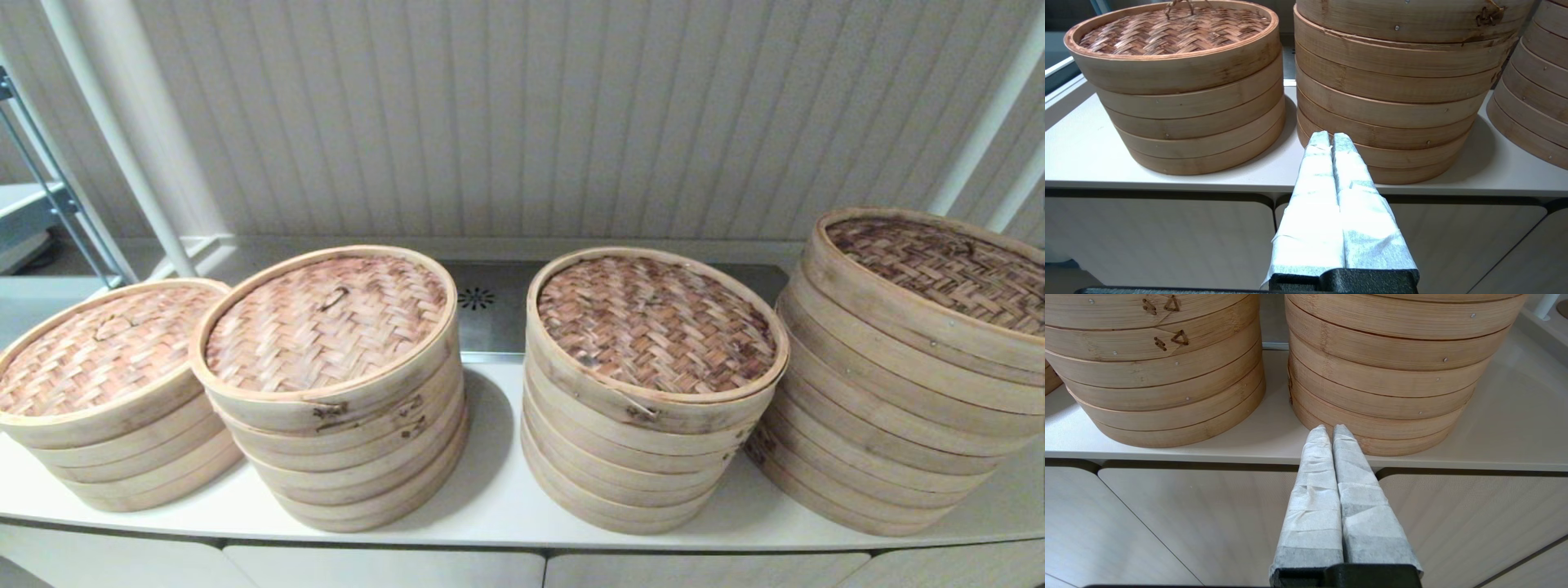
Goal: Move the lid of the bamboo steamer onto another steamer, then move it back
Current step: Pick up the steamer
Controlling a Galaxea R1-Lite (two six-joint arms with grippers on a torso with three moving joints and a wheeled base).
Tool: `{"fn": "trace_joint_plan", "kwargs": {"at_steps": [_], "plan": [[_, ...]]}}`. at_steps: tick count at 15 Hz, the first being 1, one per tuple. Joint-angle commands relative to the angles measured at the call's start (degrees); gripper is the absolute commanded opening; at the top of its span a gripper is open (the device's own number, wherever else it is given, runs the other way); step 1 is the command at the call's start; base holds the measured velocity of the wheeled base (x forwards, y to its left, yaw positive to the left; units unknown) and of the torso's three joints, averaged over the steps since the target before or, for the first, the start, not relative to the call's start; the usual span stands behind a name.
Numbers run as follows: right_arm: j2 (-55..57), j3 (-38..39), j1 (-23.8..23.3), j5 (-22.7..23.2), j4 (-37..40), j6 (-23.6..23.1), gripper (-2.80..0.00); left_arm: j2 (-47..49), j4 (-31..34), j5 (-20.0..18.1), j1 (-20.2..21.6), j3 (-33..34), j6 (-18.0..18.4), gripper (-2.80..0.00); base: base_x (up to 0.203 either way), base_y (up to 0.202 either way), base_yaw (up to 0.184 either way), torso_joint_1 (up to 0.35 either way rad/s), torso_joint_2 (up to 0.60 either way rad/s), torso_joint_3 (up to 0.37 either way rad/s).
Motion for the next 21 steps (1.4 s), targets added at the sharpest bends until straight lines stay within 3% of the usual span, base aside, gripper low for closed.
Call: {"fn": "trace_joint_plan", "kwargs": {"at_steps": [1,5,9,11,15,18,21], "plan": [[-0.15,-0.04,-0.06,-0.04,-0.02,-0.15,-2.80,0.02,-0.04,-0.02,0.00,1.85,-0.02,-2.80,0.000,0.000,0.000,0.000,0.00,0.000],[-0.15,-0.53,-0.09,-0.29,0.61,-0.60,-2.80,-0.06,-0.04,-0.02,0.00,1.85,-0.02,-2.80,0.000,0.000,0.000,0.000,0.00,0.000],[0.19,-2.60,-0.09,-0.06,6.40,-1.67,-2.80,-0.06,-0.04,-0.02,0.00,1.85,-0.02,-2.80,0.000,0.000,0.000,0.000,0.00,0.000],[0.37,-7.42,-0.01,-0.02,7.39,-1.92,-2.80,-0.04,-0.04,-0.02,0.00,1.85,-0.02,-2.80,0.000,0.000,0.000,0.000,0.00,0.000],[4.79,-31.25,-0.10,1.97,22.24,-1.98,-2.80,0.01,-0.04,-0.02,0.00,1.85,-0.02,-2.80,0.000,0.000,0.000,0.000,0.00,0.000],[22.74,-50.26,-0.48,0.51,27.03,-1.82,-2.80,0.02,-0.04,-0.02,0.00,1.85,0.06,-2.80,0.000,0.000,0.000,0.000,0.00,0.000],[44.12,-77.55,-0.95,-4.92,33.70,-1.68,-2.80,0.02,-0.04,-0.02,0.00,1.85,0.06,-2.80,0.000,0.000,0.000,0.000,0.00,0.000]]}}
